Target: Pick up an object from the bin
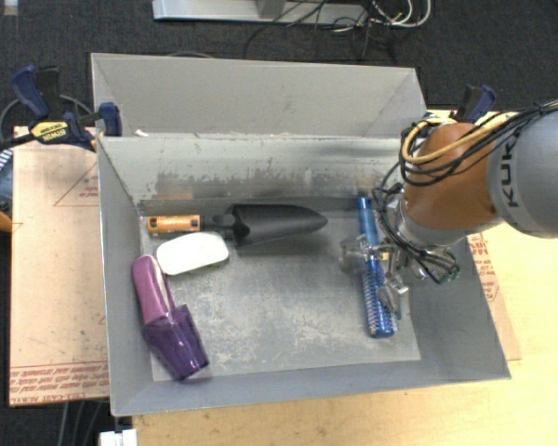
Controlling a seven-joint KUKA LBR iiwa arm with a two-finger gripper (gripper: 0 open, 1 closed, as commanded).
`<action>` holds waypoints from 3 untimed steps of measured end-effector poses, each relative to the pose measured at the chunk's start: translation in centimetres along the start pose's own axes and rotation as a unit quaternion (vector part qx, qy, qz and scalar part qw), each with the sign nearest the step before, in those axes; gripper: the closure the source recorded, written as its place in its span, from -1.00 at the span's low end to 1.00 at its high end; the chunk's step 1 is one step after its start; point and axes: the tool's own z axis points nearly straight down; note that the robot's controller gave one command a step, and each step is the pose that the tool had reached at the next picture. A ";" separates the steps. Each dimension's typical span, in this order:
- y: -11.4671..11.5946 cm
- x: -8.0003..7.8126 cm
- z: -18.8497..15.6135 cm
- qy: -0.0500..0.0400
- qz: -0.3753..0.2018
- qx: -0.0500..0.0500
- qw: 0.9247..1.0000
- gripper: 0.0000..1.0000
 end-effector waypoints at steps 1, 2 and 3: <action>-0.3 -0.6 -2.8 -0.004 -0.240 0.002 0.971 -1.00; -0.6 2.1 0.1 -0.002 -0.242 0.003 0.970 -1.00; -3.9 0.4 0.4 -0.006 -0.408 -0.002 0.913 1.00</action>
Offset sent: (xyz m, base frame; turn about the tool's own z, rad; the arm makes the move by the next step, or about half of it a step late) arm -0.0188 -0.0126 -0.0033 -0.4930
